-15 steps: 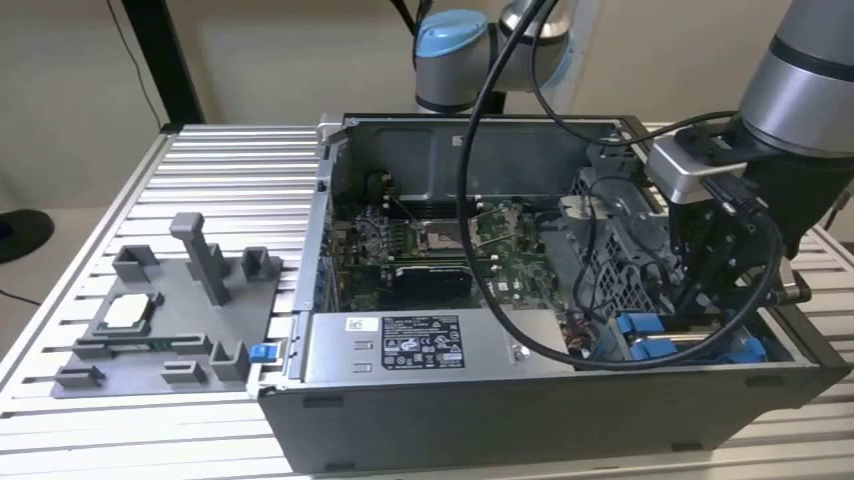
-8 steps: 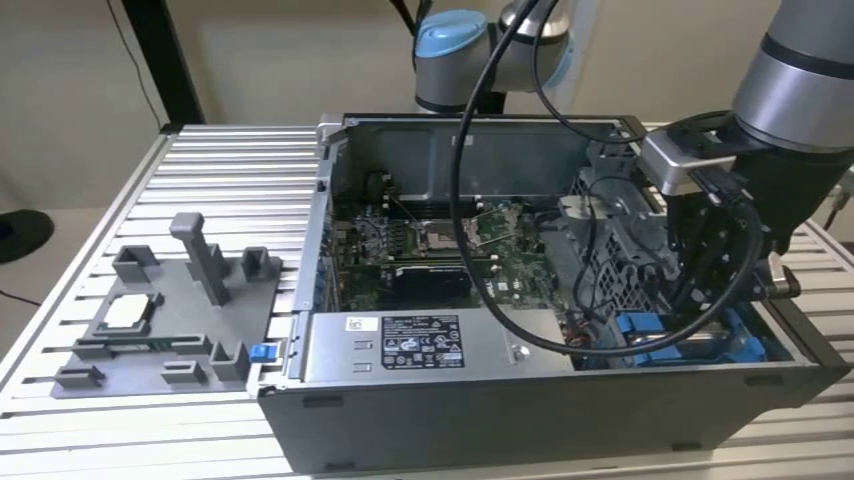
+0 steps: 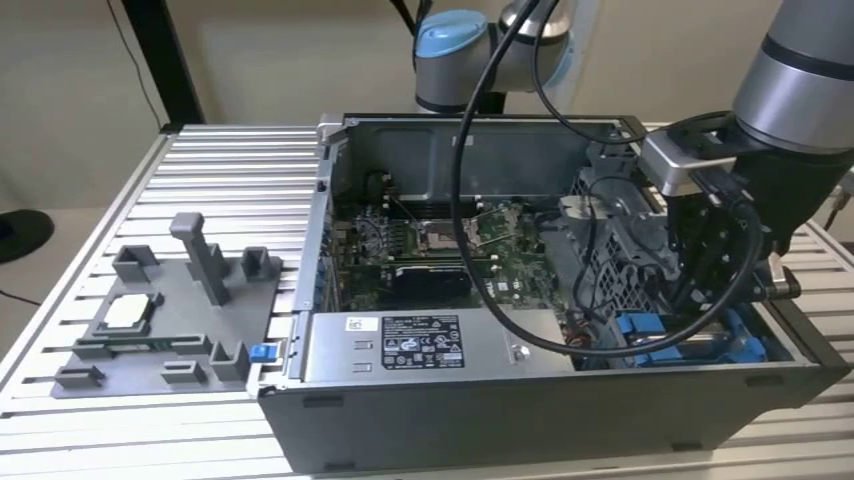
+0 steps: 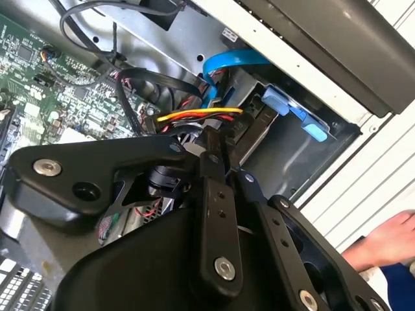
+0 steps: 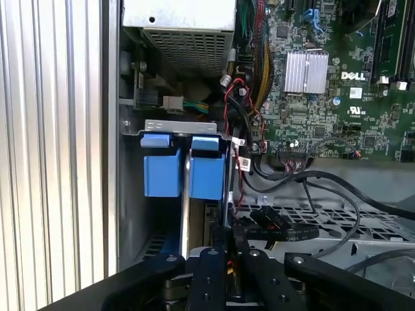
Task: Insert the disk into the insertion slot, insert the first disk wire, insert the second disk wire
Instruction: 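Insert the second disk wire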
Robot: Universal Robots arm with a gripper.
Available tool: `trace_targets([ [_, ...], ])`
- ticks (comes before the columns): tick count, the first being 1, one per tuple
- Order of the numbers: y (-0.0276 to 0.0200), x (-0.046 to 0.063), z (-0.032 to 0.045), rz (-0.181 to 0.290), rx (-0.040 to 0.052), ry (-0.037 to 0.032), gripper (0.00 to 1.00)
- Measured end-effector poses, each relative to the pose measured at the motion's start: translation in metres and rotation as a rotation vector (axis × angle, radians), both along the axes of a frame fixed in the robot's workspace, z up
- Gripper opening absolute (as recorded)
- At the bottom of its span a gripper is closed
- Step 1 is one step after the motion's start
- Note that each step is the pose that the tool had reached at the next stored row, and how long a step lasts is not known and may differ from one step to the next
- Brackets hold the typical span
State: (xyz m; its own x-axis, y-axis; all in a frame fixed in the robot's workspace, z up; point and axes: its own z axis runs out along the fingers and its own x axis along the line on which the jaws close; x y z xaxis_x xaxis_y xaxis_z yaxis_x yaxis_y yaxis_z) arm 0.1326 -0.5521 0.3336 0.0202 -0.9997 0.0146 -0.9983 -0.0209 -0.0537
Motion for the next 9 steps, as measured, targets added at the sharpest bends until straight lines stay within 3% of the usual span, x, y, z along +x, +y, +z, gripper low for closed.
trace_targets([
  [9, 0.0, 0.0, 0.0001, 0.0, -0.0002, 0.0, 0.0],
])
